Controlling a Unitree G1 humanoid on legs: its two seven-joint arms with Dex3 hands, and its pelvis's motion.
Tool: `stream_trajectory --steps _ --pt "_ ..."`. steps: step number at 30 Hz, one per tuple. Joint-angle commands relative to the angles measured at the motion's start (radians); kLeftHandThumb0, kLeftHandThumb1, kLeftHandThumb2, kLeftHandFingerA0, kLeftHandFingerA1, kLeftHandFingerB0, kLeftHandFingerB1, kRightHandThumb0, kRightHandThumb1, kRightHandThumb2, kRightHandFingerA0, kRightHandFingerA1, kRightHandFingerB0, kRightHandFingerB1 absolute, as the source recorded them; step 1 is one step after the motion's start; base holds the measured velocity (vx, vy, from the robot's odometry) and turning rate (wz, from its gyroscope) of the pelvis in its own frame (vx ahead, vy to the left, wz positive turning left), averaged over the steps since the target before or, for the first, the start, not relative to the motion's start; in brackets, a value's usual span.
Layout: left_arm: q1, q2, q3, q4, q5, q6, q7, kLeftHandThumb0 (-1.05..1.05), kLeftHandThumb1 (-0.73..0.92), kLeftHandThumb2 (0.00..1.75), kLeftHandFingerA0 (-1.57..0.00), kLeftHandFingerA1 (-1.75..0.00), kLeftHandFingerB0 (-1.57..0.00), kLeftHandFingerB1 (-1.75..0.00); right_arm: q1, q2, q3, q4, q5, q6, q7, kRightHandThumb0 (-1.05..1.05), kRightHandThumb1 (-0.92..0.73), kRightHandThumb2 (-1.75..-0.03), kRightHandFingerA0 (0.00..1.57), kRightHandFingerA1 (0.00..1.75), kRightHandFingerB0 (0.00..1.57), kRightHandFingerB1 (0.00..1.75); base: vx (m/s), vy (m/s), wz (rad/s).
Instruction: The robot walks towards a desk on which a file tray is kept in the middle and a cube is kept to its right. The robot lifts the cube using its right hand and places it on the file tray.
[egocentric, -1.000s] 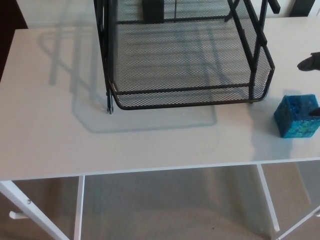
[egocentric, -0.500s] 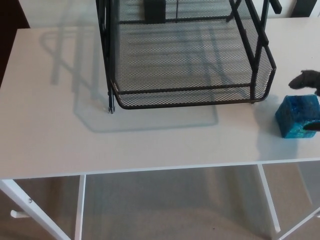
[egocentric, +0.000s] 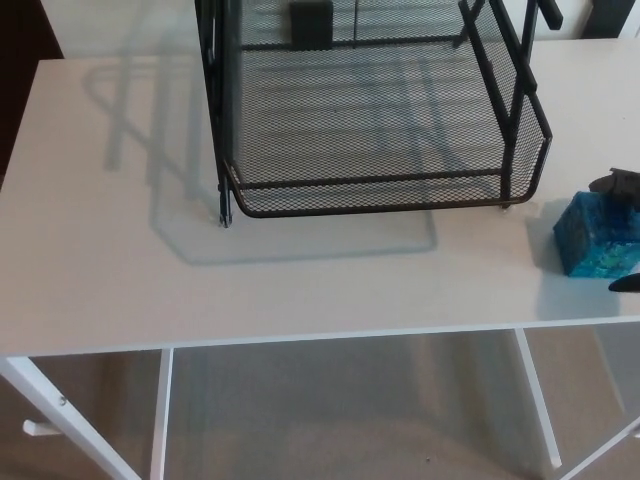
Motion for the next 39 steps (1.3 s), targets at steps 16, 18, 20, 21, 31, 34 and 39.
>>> stream_trajectory --steps 16,18,20,21,31,34,39 --pt "0.005 0.001 -0.004 0.000 0.014 -0.042 0.028 -0.91 0.92 0.72 -0.45 -0.88 -0.23 -0.78 0.156 0.047 0.034 -0.088 -0.128 -0.131 -0.310 -0.23 -0.76 -0.65 0.79 1.38 0.73 0.49 0.00 0.000 0.00" --pt "0.002 0.001 -0.002 -0.001 0.016 -0.041 0.036 -0.91 0.92 0.73 -0.47 -0.89 -0.22 -0.79 0.156 0.045 0.038 -0.084 -0.138 -0.115 -0.331 -0.12 -0.69 -0.74 0.86 1.29 0.94 0.72 0.00 0.000 0.00" --pt "-0.009 -0.001 0.001 0.011 0.015 -0.029 0.046 -0.92 0.92 0.73 -0.47 -0.89 -0.22 -0.80 0.161 0.039 0.043 -0.086 -0.154 -0.100 -0.361 -0.13 -0.69 -0.78 0.89 1.33 0.98 0.76 0.00 0.000 0.00" --pt "0.001 0.001 -0.003 -0.001 0.019 -0.038 0.045 -0.95 0.92 0.72 -0.48 -0.89 -0.22 -0.81 0.173 0.020 0.028 -0.093 -0.139 -0.119 -0.368 -0.14 -0.70 -0.83 0.87 1.43 0.92 0.94 0.00 0.000 0.00" --pt "-0.010 -0.008 0.004 0.016 0.010 -0.035 0.033 -0.96 0.92 0.72 -0.48 -0.87 -0.21 -0.78 0.120 -0.072 -0.087 -0.068 -0.048 -0.229 -0.337 -0.18 -0.78 -0.76 0.84 1.46 0.85 0.86 0.00 0.000 0.00" --pt "-0.011 -0.012 0.004 0.011 0.011 -0.023 0.041 -0.95 0.69 1.06 -0.50 -0.83 -0.28 -0.74 0.099 -0.100 -0.137 -0.080 -0.025 -0.276 -0.340 -0.19 -0.80 -0.77 0.85 1.45 0.84 0.92 0.00 0.000 0.00" --pt "-0.016 -0.016 0.003 0.011 0.014 -0.020 0.045 -0.94 0.92 0.70 -0.48 -0.87 -0.23 -0.78 0.012 -0.125 -0.217 -0.108 0.004 -0.304 -0.328 -0.17 -0.77 -0.79 0.89 1.38 0.87 0.91 0.00 0.000 0.00"
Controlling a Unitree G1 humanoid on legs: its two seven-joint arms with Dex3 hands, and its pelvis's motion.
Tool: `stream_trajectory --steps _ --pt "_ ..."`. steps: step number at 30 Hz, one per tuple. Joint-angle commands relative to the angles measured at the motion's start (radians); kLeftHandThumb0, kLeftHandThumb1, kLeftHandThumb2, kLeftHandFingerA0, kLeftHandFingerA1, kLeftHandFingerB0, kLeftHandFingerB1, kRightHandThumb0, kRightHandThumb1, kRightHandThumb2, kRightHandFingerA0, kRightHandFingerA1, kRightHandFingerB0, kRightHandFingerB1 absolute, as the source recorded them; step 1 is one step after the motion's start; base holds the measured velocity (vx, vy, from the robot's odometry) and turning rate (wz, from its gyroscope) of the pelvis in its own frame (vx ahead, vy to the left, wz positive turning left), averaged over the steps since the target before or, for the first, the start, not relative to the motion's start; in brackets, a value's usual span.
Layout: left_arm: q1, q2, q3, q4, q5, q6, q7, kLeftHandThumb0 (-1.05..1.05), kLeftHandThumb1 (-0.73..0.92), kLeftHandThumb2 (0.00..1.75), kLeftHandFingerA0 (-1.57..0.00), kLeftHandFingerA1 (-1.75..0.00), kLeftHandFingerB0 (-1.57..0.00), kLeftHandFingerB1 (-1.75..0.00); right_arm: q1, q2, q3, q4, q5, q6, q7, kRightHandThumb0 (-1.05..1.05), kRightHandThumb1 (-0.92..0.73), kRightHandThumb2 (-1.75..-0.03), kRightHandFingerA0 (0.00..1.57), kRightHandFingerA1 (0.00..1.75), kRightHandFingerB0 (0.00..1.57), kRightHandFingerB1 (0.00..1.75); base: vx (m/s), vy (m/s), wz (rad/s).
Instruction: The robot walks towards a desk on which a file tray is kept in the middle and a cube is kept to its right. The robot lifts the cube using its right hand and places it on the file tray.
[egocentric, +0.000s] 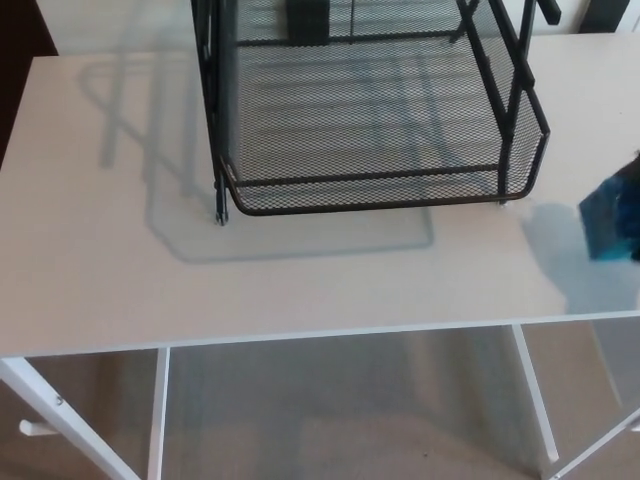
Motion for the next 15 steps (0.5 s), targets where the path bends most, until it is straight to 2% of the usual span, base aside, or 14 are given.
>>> stream_trajectory --steps 1,3,5,6,7,8,9,11,12,13,15 --pt "-0.001 -0.001 0.004 0.004 -0.002 -0.010 0.013 -0.94 0.92 0.70 -0.48 -0.87 -0.23 -0.78 -0.081 -0.036 -0.072 -0.028 0.057 -0.067 0.021 -0.17 -0.77 -0.79 0.89 1.38 0.87 0.91 0.00 0.000 0.00" --pt "-0.004 -0.002 0.006 0.006 -0.004 -0.010 0.014 -0.94 0.92 0.70 -0.49 -0.88 -0.24 -0.78 -0.137 -0.027 -0.119 -0.064 0.076 -0.036 0.001 -0.14 -0.71 -0.82 0.92 1.35 0.92 0.88 0.00 0.000 0.00" --pt "-0.009 -0.001 0.006 0.011 -0.003 -0.005 0.016 -0.95 0.92 0.70 -0.49 -0.87 -0.24 -0.79 -0.176 -0.010 -0.153 -0.099 0.095 0.011 0.021 -0.14 -0.71 -0.84 0.90 1.41 0.88 0.95 0.00 0.000 0.00" --pt "-0.012 -0.001 0.006 0.018 -0.003 -0.005 0.016 -0.97 0.92 0.69 -0.48 -0.88 -0.23 -0.80 -0.199 -0.004 -0.164 -0.106 0.097 0.027 0.026 -0.15 -0.72 -0.83 0.89 1.44 0.88 0.91 0.00 0.000 0.00" --pt "-0.015 0.000 0.005 0.026 0.000 -0.007 0.017 -0.98 0.68 1.08 -0.49 -0.83 -0.28 -0.76 -0.251 0.007 -0.180 -0.126 0.103 0.061 0.037 -0.16 -0.72 -0.83 0.89 1.44 0.87 0.91 0.00 0.000 0.00" --pt "-0.015 0.001 0.004 0.027 0.001 -0.009 0.017 -0.98 0.68 1.08 -0.49 -0.83 -0.28 -0.76 -0.260 0.012 -0.185 -0.131 0.101 0.070 0.043 -0.16 -0.72 -0.83 0.89 1.44 0.87 0.91 0.00 0.000 0.00" --pt "-0.008 0.003 0.006 0.017 -0.002 -0.008 0.013 -0.96 0.92 0.69 -0.47 -0.88 -0.25 -0.80 -0.302 0.026 -0.200 -0.135 0.118 0.070 0.050 -0.15 -0.72 -0.80 0.89 1.41 0.88 0.91 0.00 0.000 0.00" --pt "-0.005 0.003 0.006 0.013 -0.003 -0.007 0.011 -0.96 0.92 0.69 -0.47 -0.88 -0.25 -0.80 -0.320 0.033 -0.210 -0.138 0.124 0.073 0.056 -0.15 -0.72 -0.80 0.89 1.41 0.88 0.91 0.00 0.000 0.00" --pt "-0.007 0.003 0.005 0.010 -0.002 -0.002 0.012 -0.95 0.92 0.70 -0.49 -0.89 -0.25 -0.80 -0.383 0.050 -0.214 -0.143 0.122 0.101 0.063 -0.16 -0.72 -0.79 0.90 1.35 0.87 0.87 0.00 0.000 0.00" --pt "-0.009 0.004 0.003 0.007 -0.001 0.001 0.011 -0.95 0.68 1.07 -0.48 -0.83 -0.28 -0.75 -0.424 0.076 -0.217 -0.159 0.125 0.142 0.070 -0.17 -0.73 -0.80 0.89 1.44 0.86 0.82 0.00 0.000 0.00" --pt "-0.009 0.005 0.002 0.009 0.000 -0.003 0.009 -0.97 0.68 1.07 -0.48 -0.83 -0.27 -0.75 -0.463 0.104 -0.215 -0.173 0.119 0.173 0.073 -0.16 -0.72 -0.80 0.89 1.46 0.87 0.81 0.00 0.000 0.00"
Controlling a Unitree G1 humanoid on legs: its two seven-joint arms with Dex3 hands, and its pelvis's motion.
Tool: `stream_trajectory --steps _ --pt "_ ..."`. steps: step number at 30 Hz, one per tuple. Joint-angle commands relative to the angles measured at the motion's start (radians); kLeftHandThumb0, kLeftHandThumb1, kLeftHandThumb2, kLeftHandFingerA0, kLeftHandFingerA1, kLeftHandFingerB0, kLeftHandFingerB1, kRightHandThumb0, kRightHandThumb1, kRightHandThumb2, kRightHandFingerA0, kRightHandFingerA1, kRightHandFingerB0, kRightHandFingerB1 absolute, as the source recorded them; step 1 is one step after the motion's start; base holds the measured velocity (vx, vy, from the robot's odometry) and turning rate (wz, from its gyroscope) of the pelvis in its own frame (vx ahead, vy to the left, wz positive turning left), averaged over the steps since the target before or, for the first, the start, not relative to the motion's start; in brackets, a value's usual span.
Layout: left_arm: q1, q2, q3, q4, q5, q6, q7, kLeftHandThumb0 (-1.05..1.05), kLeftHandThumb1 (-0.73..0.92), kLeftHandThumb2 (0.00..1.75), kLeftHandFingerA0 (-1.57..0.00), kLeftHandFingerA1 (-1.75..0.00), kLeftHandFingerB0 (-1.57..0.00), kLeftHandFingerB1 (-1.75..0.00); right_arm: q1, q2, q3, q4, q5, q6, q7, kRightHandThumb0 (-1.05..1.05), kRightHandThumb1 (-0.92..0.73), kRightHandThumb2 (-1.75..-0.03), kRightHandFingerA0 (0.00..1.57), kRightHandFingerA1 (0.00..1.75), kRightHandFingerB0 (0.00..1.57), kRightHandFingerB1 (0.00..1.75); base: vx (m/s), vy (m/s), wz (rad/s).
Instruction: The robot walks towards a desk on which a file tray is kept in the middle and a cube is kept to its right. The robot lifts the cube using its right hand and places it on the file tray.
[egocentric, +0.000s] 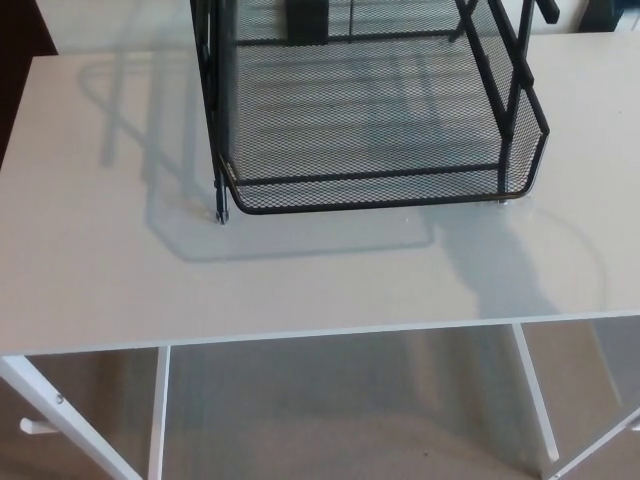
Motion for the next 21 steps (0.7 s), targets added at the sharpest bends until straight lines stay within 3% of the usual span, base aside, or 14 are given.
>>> stream_trajectory --steps 1,4,5,7,9,10,11,15,16,18,19,21 --pt "0.001 0.012 0.001 -0.001 0.000 -0.005 -0.002 -0.97 0.92 0.69 -0.47 -0.88 -0.22 -0.80 -0.118 0.061 -0.020 -0.040 0.042 0.119 0.035 -0.19 -0.69 -0.82 0.87 1.50 0.88 0.75 0.00 0.000 0.00" --pt "0.005 0.013 0.005 -0.002 -0.005 -0.011 -0.009 -0.96 0.92 0.68 -0.46 -0.88 -0.22 -0.79 -0.161 0.109 -0.013 -0.053 0.053 0.112 0.038 -0.16 -0.66 -0.81 0.87 1.56 0.89 0.78 0.00 0.000 0.00" --pt "0.002 0.010 -0.003 -0.001 0.004 -0.014 -0.002 -0.97 0.92 0.68 -0.48 -0.86 -0.23 -0.77 -0.181 0.138 0.008 -0.062 0.037 0.068 0.015 -0.16 -0.67 -0.85 0.93 1.50 0.90 0.81 0.00 0.000 0.00" --pt "0.002 0.009 -0.004 0.000 0.004 -0.016 -0.006 -0.97 0.92 0.68 -0.49 -0.88 -0.22 -0.80 -0.184 0.171 0.020 -0.095 0.031 0.081 0.017 -0.17 -0.67 -0.90 0.96 1.50 0.91 0.85 0.00 0.000 0.00" --pt "-0.002 0.006 -0.002 0.003 0.001 -0.015 -0.004 -0.96 0.92 0.68 -0.49 -0.88 -0.23 -0.79 -0.182 0.212 0.057 -0.139 0.028 0.073 0.056 -0.20 -0.68 -0.86 0.92 1.50 0.93 0.82 0.00 0.000 0.00" --pt "0.001 0.007 -0.004 -0.002 0.003 -0.015 -0.004 -0.95 0.68 1.09 -0.47 -0.81 -0.25 -0.72 -0.174 0.245 0.105 -0.181 0.002 0.139 0.110 -0.25 -0.70 -0.72 0.90 1.47 0.91 0.74 0.00 0.000 0.00" --pt "0.003 0.006 -0.006 -0.006 0.004 -0.014 -0.001 -0.95 0.92 0.69 -0.48 -0.86 -0.23 -0.78 -0.174 0.246 0.143 -0.180 -0.025 0.128 0.128 -0.24 -0.69 -0.69 0.86 1.56 0.90 0.75 0.00 0.000 0.00" --pt "0.001 0.008 -0.012 -0.007 0.010 -0.013 -0.003 -0.95 0.92 0.70 -0.47 -0.89 -0.21 -0.82 -0.179 0.255 0.239 -0.120 -0.042 0.124 0.228 -0.22 -0.70 -0.71 0.81 1.51 0.87 0.75 0.00 0.000 0.00" --pt "-0.007 0.011 -0.016 -0.002 0.014 -0.010 -0.007 -0.97 0.68 1.07 -0.47 -0.83 -0.27 -0.75 -0.164 0.235 0.287 -0.125 -0.104 0.108 0.216 -0.27 -0.66 -0.64 0.85 1.45 0.90 0.64 0.00 0.000 0.00" --pt "0.001 0.014 -0.020 -0.010 0.015 -0.022 -0.013 -0.96 0.68 1.07 -0.46 -0.82 -0.27 -0.74 -0.170 0.230 0.332 -0.102 -0.123 0.095 0.215 -0.29 -0.65 -0.59 0.86 1.49 0.88 0.61 0.00 0.000 0.03" --pt "0.001 0.012 -0.016 -0.014 0.010 -0.007 -0.009 -0.94 0.92 0.69 -0.43 -0.86 -0.22 -0.76 -0.162 0.256 0.380 -0.036 -0.160 0.143 0.211 -0.28 -0.62 -0.61 0.85 1.41 0.88 0.58 0.00 0.000 0.00" --pt "-0.014 0.002 -0.022 -0.015 0.012 0.000 -0.005 -0.94 0.92 0.69 -0.43 -0.86 -0.22 -0.76 -0.171 0.246 0.390 -0.018 -0.160 0.144 0.209 -0.28 -0.62 -0.61 0.85 1.41 0.88 0.58 0.00 0.000 0.00"
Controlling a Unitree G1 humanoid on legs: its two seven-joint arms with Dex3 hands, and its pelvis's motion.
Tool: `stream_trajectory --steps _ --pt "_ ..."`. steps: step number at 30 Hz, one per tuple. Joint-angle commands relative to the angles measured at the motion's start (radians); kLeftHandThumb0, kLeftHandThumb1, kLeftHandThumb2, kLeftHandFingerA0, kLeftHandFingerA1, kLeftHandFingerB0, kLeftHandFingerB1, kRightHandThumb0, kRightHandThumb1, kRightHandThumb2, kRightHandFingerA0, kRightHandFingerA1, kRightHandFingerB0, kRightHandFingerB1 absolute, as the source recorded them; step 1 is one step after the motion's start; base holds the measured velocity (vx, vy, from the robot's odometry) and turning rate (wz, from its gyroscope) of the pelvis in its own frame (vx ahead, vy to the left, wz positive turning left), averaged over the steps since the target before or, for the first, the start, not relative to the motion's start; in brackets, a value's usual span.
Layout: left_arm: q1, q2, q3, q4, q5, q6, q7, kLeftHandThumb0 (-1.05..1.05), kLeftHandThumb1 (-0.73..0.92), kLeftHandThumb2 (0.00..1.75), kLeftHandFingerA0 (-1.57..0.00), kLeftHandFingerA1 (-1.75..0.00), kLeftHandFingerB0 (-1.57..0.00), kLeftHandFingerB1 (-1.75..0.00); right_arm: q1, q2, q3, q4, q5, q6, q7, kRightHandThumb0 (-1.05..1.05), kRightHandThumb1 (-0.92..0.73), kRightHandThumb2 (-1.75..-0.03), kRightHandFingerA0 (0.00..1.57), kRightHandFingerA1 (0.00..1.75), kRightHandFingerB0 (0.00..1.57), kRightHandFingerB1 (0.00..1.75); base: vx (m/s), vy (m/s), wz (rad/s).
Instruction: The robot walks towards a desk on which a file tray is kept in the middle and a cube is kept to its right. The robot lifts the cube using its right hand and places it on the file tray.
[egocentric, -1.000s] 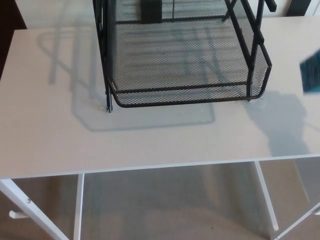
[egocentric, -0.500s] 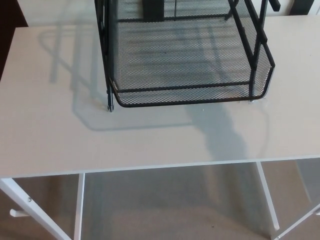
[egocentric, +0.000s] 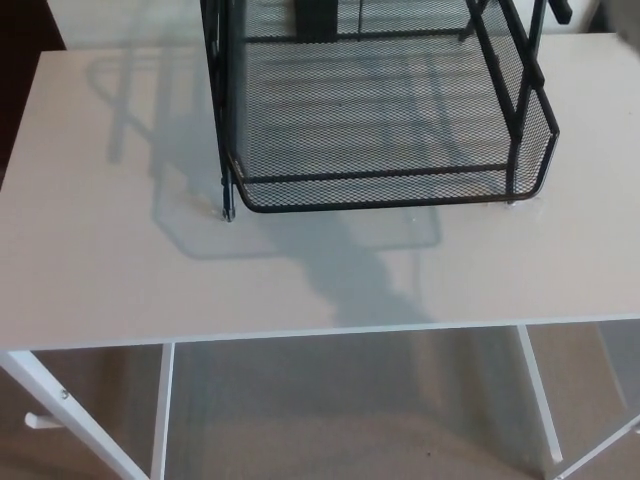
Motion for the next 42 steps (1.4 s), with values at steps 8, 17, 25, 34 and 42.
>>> stream_trajectory --steps 8,17,25,34,42 --pt "-0.010 0.011 -0.021 -0.002 0.010 -0.001 -0.014 -0.97 0.68 1.05 -0.39 -0.77 -0.25 -0.72 0.015 0.021 0.129 0.226 -0.127 0.132 0.071 -0.29 -0.63 -0.59 0.81 1.14 0.85 0.63 0.00 0.000 0.00" --pt "-0.010 0.007 -0.032 -0.007 0.017 -0.006 -0.006 -0.96 0.69 1.08 -0.43 -0.80 -0.24 -0.73 0.003 0.050 0.118 0.250 -0.128 0.132 0.067 -0.34 -0.72 -0.61 0.77 1.29 0.73 0.51 0.00 0.000 0.00" --pt "-0.024 0.005 -0.042 0.033 0.027 -0.015 0.004 -1.01 0.67 1.06 -0.42 -0.81 -0.26 -0.74 -0.027 0.060 0.123 0.155 -0.165 0.164 0.104 -0.87 -0.43 -0.69 0.00 0.08 0.00 0.00 0.00 0.000 0.00" --pt "0.003 0.009 -0.028 -0.029 0.005 0.008 -0.014 -0.95 0.67 1.04 -0.44 -0.81 -0.27 -0.73 -0.090 0.012 0.110 0.089 -0.179 0.193 0.208 -0.83 -0.51 -0.83 0.00 0.27 0.00 0.11 0.00 0.000 0.00" --pt "-0.003 0.007 -0.037 -0.011 0.017 -0.003 -0.013 -0.89 0.68 1.22 -0.55 -0.84 -0.24 -0.69 -0.115 -0.099 0.004 -0.034 -0.116 0.137 0.294 -0.88 -0.53 -0.84 0.00 0.20 0.00 0.08 0.00 0.000 0.00"
